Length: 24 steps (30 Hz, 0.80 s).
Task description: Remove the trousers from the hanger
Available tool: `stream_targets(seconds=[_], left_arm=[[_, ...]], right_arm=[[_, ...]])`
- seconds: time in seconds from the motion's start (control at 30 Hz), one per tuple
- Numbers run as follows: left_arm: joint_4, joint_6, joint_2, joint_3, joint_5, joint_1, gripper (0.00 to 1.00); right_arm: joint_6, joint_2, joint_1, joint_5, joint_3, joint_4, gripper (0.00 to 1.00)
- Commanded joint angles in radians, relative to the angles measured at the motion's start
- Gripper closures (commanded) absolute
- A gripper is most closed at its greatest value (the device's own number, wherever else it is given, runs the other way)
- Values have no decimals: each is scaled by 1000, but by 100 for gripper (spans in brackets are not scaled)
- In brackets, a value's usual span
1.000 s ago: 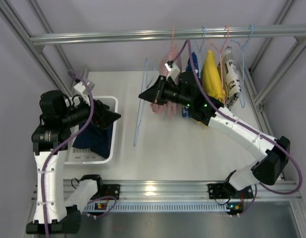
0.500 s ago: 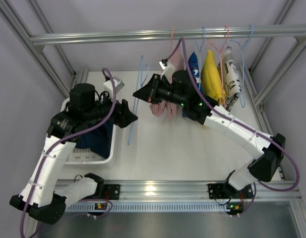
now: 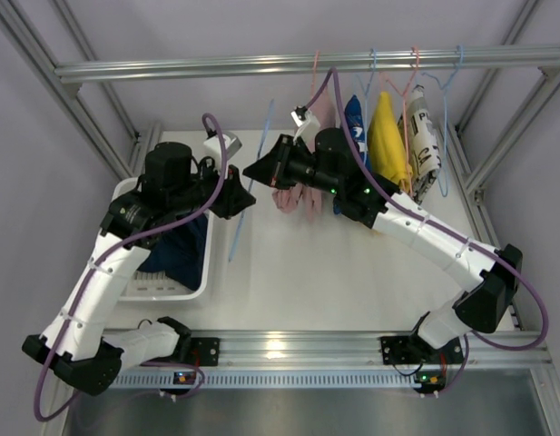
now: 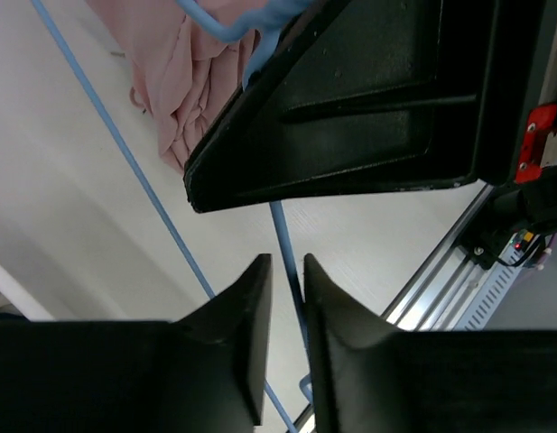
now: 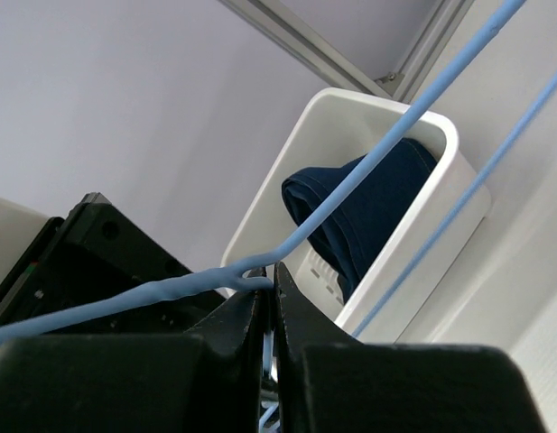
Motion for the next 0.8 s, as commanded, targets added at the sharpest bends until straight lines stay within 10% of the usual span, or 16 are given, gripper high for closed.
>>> stream_targets(seconds=[0.0, 0.1, 0.27, 0.4, 0.5, 0.77], left_arm=[[69, -17, 10, 46, -35, -7, 80], [104, -47, -10, 34, -26, -7, 100], [127, -97, -39, 5, -29, -5, 100], [130, -111, -70, -16, -59, -2, 100], [134, -117, -99, -36, -66, 22, 100], [135, -140, -156, -90, 5, 97, 100]], right_arm=[[-12, -20, 25, -25, 48, 38, 100], [-23, -29, 25, -25, 44, 38, 100], [-39, -46, 24, -25, 38, 38, 92], [-52, -72, 11, -28, 36, 40, 28], [-67, -102, 4, -13, 27, 27, 2], [-176, -210, -1, -22, -22, 32, 1]])
